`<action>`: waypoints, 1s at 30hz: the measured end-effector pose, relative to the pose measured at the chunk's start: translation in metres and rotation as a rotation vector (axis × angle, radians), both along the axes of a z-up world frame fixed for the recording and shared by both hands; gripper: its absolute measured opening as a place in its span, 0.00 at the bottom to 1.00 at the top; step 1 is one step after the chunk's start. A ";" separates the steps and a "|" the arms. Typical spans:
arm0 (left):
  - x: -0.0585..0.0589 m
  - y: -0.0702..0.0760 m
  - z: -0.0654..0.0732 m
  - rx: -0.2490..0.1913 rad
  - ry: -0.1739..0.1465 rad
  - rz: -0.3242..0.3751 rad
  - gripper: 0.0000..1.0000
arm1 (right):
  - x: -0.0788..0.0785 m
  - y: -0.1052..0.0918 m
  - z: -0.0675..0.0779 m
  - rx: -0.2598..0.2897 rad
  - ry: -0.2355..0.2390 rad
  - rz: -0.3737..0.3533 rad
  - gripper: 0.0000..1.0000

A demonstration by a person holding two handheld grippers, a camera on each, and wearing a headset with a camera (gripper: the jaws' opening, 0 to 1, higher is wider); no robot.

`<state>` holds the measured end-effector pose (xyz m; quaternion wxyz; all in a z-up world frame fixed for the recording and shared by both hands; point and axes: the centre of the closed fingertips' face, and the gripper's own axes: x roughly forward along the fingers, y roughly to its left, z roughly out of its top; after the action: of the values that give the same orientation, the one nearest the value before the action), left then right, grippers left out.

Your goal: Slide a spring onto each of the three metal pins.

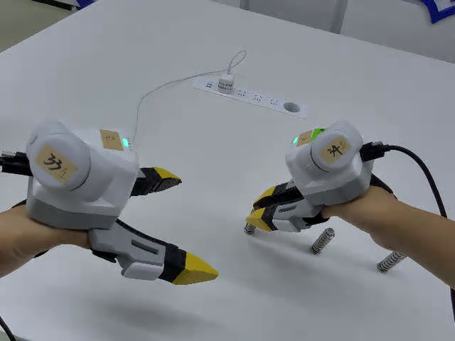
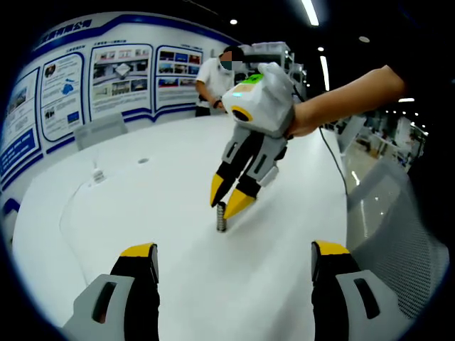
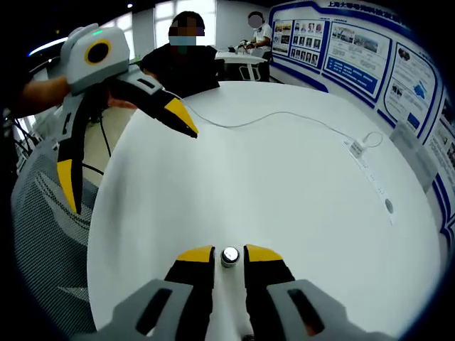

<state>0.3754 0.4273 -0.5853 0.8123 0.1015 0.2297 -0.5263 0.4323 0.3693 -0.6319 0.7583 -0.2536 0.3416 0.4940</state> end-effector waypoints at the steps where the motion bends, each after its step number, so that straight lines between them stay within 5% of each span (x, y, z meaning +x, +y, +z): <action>1: 0.000 0.000 0.000 0.001 -0.002 0.001 0.91 | 0.000 0.000 0.001 0.004 -0.001 -0.002 0.17; 16: 0.004 -0.005 0.013 0.012 -0.031 -0.011 0.92 | -0.003 -0.029 0.045 0.116 -0.070 -0.105 0.26; 24: 0.012 -0.003 0.028 0.004 -0.063 0.000 0.93 | -0.018 -0.064 0.067 0.175 -0.144 -0.173 0.33; 30: 0.014 -0.002 0.029 0.027 -0.078 -0.004 0.94 | -0.035 -0.095 0.074 0.223 -0.153 -0.255 0.43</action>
<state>0.3890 0.4249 -0.5559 0.8183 0.1334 0.2047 -0.5203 0.3976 0.2743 -0.5579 0.8618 -0.1596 0.2555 0.4081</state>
